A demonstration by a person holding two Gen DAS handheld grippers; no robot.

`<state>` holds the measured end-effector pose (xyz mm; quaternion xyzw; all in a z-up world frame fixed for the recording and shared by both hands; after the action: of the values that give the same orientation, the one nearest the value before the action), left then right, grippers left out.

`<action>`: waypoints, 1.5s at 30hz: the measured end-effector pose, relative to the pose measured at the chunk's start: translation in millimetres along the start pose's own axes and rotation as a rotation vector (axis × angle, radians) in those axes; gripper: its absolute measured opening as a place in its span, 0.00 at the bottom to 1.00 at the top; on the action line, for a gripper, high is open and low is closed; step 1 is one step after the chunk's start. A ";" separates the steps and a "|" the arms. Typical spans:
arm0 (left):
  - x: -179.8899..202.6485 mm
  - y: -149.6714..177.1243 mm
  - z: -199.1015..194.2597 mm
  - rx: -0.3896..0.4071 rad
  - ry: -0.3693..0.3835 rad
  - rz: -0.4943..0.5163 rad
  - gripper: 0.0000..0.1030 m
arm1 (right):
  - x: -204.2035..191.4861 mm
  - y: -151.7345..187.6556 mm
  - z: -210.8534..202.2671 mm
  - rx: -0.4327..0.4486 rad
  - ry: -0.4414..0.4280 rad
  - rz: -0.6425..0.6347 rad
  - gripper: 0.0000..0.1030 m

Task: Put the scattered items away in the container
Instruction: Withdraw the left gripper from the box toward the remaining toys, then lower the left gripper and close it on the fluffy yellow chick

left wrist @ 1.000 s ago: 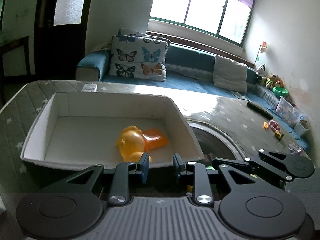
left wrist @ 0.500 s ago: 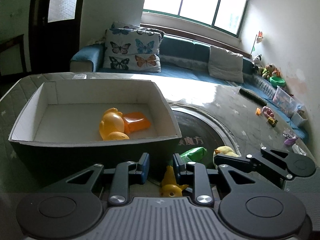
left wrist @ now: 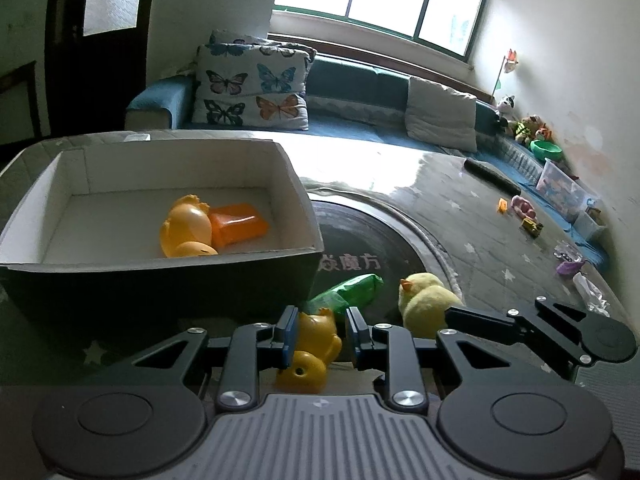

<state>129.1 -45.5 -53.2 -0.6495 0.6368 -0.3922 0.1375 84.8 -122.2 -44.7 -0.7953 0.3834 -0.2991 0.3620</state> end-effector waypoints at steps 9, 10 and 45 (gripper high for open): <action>12.1 3.6 9.4 -0.031 0.028 -0.013 0.28 | 28.4 25.3 -3.3 -0.032 0.068 0.062 0.69; 13.7 3.9 10.7 -0.034 0.033 -0.015 0.28 | 30.7 26.7 -3.2 -0.033 0.070 0.068 0.69; 68.3 6.0 77.3 -0.204 0.178 -0.126 0.36 | 68.9 58.2 36.4 -0.082 0.030 0.196 0.64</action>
<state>169.6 -135.1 -85.1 -0.6614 0.6409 -0.3895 -0.0112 125.7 -192.3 -98.3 -0.7634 0.4769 -0.2582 0.3509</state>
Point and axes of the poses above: each gripper's, at about its wrist camera, not at the fingertips, and z roughly the way its jaws point, x to its right, y to its underside, the point moved 10 cm from there along z, roughly the way its jaws point, and after that the axes turned 11 degrees about -z, right-handed, at the moved point
